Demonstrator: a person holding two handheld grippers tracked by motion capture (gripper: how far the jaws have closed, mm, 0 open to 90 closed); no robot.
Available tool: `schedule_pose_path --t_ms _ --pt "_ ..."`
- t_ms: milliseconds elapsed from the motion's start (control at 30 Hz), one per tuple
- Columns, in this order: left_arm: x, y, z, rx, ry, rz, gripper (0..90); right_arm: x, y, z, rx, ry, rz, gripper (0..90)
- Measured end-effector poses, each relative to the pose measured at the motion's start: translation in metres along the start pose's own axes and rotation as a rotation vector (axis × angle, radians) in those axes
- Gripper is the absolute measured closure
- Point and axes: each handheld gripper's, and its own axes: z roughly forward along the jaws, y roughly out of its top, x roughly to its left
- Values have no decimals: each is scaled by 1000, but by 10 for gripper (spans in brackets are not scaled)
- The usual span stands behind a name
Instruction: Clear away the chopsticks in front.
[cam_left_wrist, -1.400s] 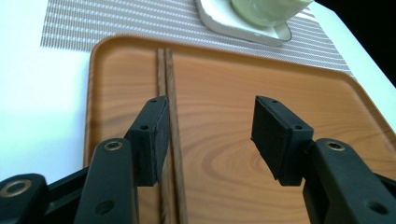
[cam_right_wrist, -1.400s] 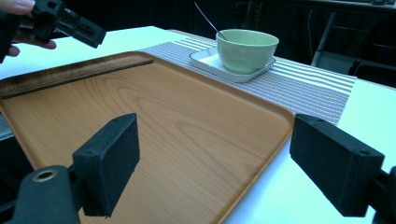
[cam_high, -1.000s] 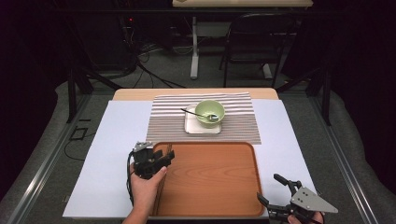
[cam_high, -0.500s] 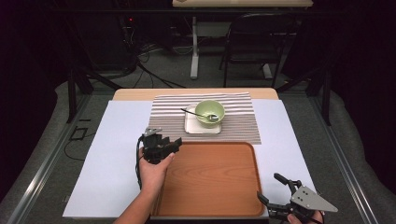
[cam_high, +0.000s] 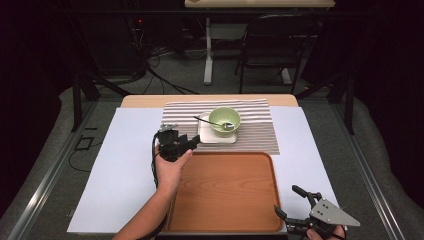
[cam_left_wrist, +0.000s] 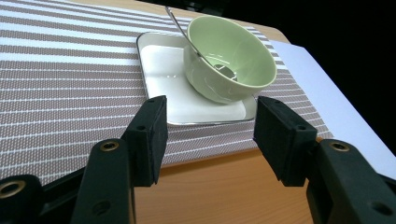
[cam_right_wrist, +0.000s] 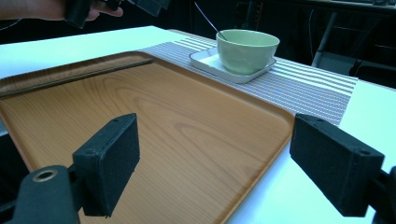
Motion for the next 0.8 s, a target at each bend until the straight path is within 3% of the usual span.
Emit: schedule_pose_path --t_ms 333,800 --pt "6 7 14 31 -17 -19 475 0 0 0 -2 1 2 154" --pt "9 17 26 24 -1 -28 485 -1 0 0 -1 4 4 154"
